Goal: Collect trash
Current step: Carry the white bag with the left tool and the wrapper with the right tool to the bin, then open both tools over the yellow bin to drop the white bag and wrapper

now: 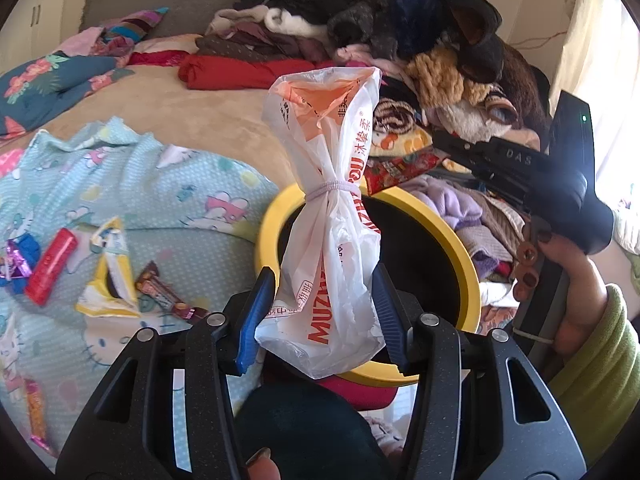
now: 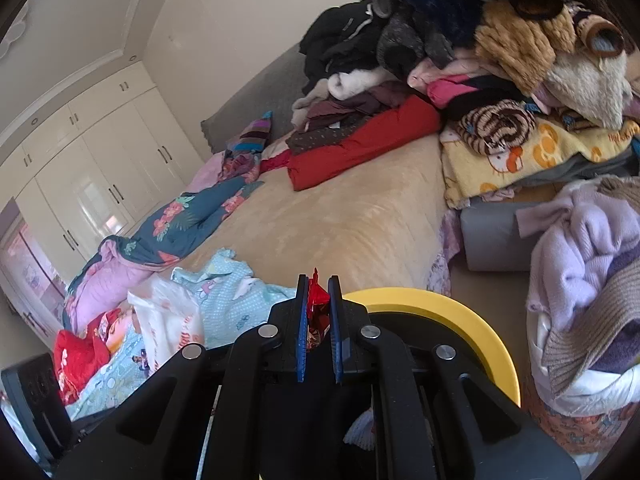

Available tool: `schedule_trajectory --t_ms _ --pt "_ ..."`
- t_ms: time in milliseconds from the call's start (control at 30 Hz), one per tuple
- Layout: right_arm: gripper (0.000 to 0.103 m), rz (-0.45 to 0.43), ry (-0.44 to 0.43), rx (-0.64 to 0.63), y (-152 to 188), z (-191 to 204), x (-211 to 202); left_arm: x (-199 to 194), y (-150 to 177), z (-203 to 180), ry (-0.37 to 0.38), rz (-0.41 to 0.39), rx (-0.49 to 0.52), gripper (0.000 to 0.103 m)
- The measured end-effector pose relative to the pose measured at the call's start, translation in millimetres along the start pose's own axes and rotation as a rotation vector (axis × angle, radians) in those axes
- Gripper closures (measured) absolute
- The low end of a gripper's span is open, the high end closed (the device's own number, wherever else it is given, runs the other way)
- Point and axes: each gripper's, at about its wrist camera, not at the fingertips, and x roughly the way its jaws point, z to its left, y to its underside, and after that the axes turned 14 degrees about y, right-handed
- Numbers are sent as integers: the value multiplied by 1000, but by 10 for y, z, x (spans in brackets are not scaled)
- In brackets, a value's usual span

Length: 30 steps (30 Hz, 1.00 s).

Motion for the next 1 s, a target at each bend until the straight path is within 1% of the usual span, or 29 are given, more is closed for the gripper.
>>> schedule_trajectory --t_ms 300,467,500,700,733,767,800,833,867,933,967,1000 --pt "93 60 28 32 55 -96 122 289 42 -55 13 60 10 60" --pt "92 71 39 37 62 -132 167 448 43 -64 14 83 11 60" --pt "91 71 42 39 63 -139 171 463 43 -60 13 85 11 60" --pt "91 86 49 64 70 -204 212 596 39 -39 9 108 12 60" --pt "89 88 52 73 72 -218 220 616 35 -30 12 110 9 60" --pt "84 88 50 83 71 -228 221 621 32 -28 13 109 9 58" --pt "79 87 47 96 70 -247 221 625 33 -32 14 108 11 55" --pt "69 84 42 113 68 -265 217 621 35 -32 19 106 11 53" --pt "63 81 40 122 65 -274 211 612 38 -31 29 102 9 48" --pt "58 76 40 124 58 -274 207 588 47 -38 25 97 16 40" --pt "55 75 40 124 53 -271 208 575 47 -40 14 94 20 29" --pt "53 75 38 124 52 -266 208 560 44 -33 9 90 19 20"
